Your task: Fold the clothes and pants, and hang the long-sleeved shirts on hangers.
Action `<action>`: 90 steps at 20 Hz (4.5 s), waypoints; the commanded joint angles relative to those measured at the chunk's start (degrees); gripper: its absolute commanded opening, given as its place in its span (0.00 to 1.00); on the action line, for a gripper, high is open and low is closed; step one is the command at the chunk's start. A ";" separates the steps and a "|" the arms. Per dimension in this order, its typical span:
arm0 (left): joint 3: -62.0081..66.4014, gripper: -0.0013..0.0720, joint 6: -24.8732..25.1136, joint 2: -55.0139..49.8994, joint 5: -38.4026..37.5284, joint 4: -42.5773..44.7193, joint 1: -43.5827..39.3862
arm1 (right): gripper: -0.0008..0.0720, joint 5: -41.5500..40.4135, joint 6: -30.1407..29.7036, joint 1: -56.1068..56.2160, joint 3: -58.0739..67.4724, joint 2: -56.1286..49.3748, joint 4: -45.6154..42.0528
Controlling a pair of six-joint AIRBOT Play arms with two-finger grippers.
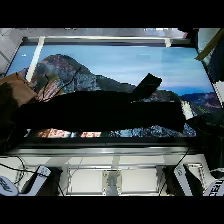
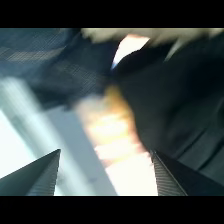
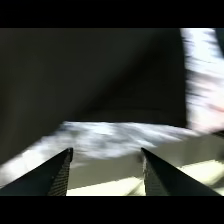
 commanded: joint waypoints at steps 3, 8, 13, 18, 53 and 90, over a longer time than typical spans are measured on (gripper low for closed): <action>-1.92 0.91 7.87 -9.90 12.04 -20.28 -0.57 | 0.67 7.98 -3.17 -0.79 -0.50 0.63 12.00; -1.92 0.86 12.68 -17.00 10.86 -24.76 -2.25 | 0.67 11.91 -0.07 -0.79 -0.50 0.63 11.98; -1.68 0.05 15.87 -15.34 10.84 -27.74 -3.30 | 0.67 12.46 1.46 -0.81 2.38 0.70 10.60; -1.68 0.05 16.85 -7.15 8.41 -24.87 -2.78 | 0.63 12.55 6.86 -0.81 7.52 1.60 -10.32; -1.68 0.05 16.87 -0.68 4.98 -24.48 -2.80 | 0.51 -25.99 10.45 -0.79 -14.64 -15.76 10.54; 5.66 0.97 7.63 5.35 -6.80 -2.58 1.01 | 0.64 1.18 14.03 -7.91 4.15 -3.89 -20.79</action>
